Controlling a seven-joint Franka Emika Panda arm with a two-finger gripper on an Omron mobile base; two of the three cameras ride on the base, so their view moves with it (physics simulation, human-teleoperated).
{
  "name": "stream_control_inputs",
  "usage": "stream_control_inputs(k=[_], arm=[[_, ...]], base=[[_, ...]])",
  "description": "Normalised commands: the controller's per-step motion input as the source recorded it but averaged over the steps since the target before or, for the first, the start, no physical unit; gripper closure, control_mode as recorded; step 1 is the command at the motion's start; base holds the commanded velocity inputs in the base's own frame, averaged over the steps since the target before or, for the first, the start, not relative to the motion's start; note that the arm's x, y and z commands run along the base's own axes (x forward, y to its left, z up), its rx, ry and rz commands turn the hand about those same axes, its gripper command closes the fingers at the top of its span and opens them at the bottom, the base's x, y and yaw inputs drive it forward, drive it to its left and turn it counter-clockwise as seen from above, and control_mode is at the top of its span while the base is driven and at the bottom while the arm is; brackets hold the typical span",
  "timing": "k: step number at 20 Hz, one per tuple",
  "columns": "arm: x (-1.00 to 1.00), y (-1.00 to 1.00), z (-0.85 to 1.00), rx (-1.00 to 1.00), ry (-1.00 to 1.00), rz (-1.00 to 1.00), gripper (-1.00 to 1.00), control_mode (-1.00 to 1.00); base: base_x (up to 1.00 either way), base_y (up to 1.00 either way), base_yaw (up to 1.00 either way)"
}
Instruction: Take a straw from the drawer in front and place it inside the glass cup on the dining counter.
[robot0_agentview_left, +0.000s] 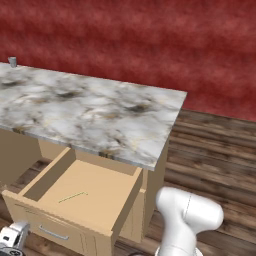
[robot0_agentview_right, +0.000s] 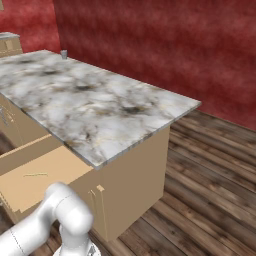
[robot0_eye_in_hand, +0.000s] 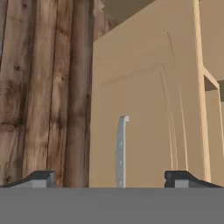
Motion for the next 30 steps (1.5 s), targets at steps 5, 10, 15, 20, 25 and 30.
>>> stream_control_inputs(k=[5, 10, 15, 20, 25, 30], arm=[[-0.29, -0.05, 1.00, 0.24, 0.15, -0.02, -1.00, -1.00], [-0.07, -0.37, 1.00, 0.26, 0.23, -0.01, -1.00, -1.00], [0.02, -0.58, 1.00, 0.26, 0.33, 0.00, -1.00, -1.00], [0.20, -0.56, 0.92, 0.20, 0.36, -0.03, -1.00, -1.00], [0.36, -0.47, 0.44, 0.06, 0.28, -0.02, -1.00, -1.00], [0.50, -0.40, 0.01, -0.02, 0.12, 0.00, -1.00, -1.00]], base=[[0.00, 0.00, 0.00], [0.00, 0.00, 0.00], [0.00, 0.00, 0.00], [0.00, 0.00, 0.00], [0.00, 0.00, 0.00], [0.00, 0.00, 0.00]])
